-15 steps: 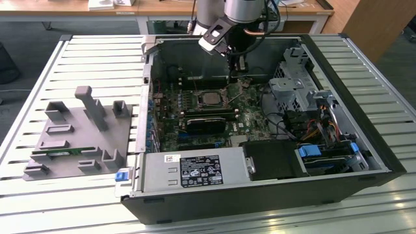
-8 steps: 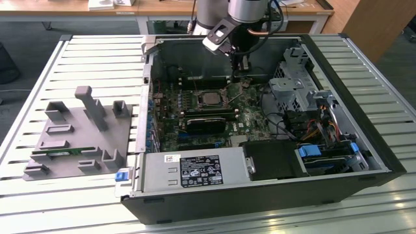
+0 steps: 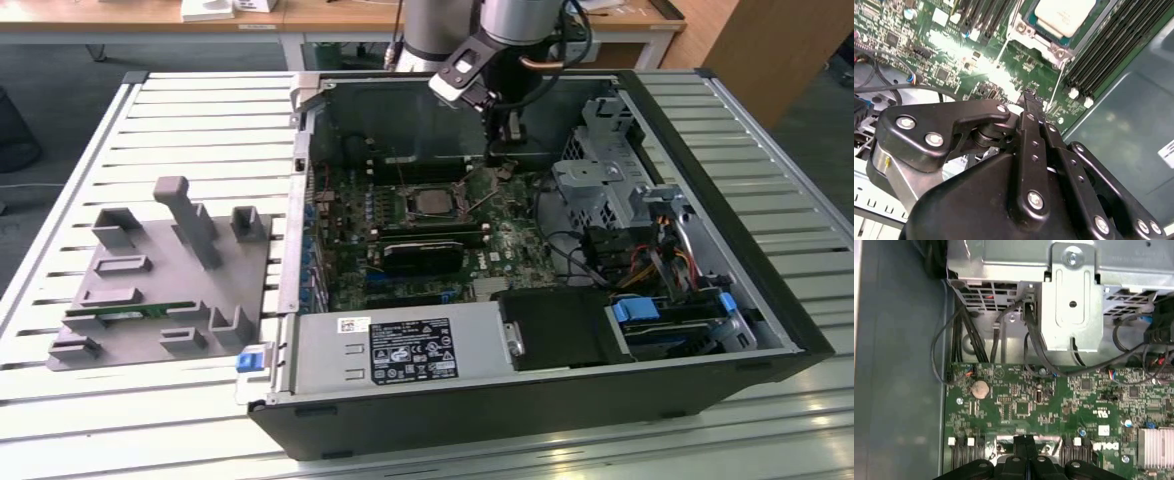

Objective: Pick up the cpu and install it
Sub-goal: 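Close the cpu cover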

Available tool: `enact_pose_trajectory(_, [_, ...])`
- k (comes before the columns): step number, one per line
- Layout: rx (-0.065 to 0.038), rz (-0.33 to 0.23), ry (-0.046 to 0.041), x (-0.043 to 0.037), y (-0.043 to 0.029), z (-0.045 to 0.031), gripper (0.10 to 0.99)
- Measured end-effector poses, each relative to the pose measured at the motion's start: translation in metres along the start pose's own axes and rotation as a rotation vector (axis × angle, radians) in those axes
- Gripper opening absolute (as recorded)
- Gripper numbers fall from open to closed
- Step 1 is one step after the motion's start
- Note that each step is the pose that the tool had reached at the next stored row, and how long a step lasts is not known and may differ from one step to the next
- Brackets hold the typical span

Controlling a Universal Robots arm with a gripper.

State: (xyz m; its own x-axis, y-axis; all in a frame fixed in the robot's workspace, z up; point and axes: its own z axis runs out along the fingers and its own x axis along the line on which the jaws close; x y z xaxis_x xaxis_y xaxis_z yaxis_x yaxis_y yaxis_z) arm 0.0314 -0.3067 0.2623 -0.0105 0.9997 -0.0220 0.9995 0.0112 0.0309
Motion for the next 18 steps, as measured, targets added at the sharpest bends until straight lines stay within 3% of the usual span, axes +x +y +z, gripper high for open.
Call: enact_pose_trajectory(18, [0.000,0.000,-0.0040,0.0012,0.0217,0.0080,0.106])
